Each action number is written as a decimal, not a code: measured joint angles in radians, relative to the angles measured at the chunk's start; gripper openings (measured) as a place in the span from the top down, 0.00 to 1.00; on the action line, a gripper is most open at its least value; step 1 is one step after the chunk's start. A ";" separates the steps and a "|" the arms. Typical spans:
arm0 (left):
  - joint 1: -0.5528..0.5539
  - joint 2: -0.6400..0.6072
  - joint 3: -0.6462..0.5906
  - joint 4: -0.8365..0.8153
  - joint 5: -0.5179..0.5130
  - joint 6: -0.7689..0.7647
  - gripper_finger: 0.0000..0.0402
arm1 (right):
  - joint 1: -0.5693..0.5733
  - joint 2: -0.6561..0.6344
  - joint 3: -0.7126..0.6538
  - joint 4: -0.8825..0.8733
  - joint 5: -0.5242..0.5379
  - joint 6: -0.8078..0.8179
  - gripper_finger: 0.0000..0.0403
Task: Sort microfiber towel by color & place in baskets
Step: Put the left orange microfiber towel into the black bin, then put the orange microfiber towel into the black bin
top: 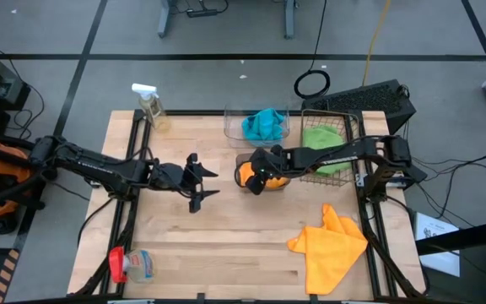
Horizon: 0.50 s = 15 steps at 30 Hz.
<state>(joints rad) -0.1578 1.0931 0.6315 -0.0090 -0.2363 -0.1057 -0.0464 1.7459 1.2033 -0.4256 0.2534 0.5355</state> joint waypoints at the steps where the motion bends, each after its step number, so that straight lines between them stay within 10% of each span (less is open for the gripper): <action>1: -0.010 0.000 0.000 -0.001 0.000 -0.011 0.36 | 0.011 -0.007 0.019 -0.021 0.014 0.003 0.96; 15: -0.225 0.000 0.000 0.000 -0.103 -0.123 0.36 | 0.357 -0.028 0.184 -0.370 0.159 0.269 0.85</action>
<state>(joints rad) -0.3830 1.0931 0.6315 -0.0088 -0.3392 -0.2283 0.3110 1.7180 1.3869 -0.7955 0.4122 0.8043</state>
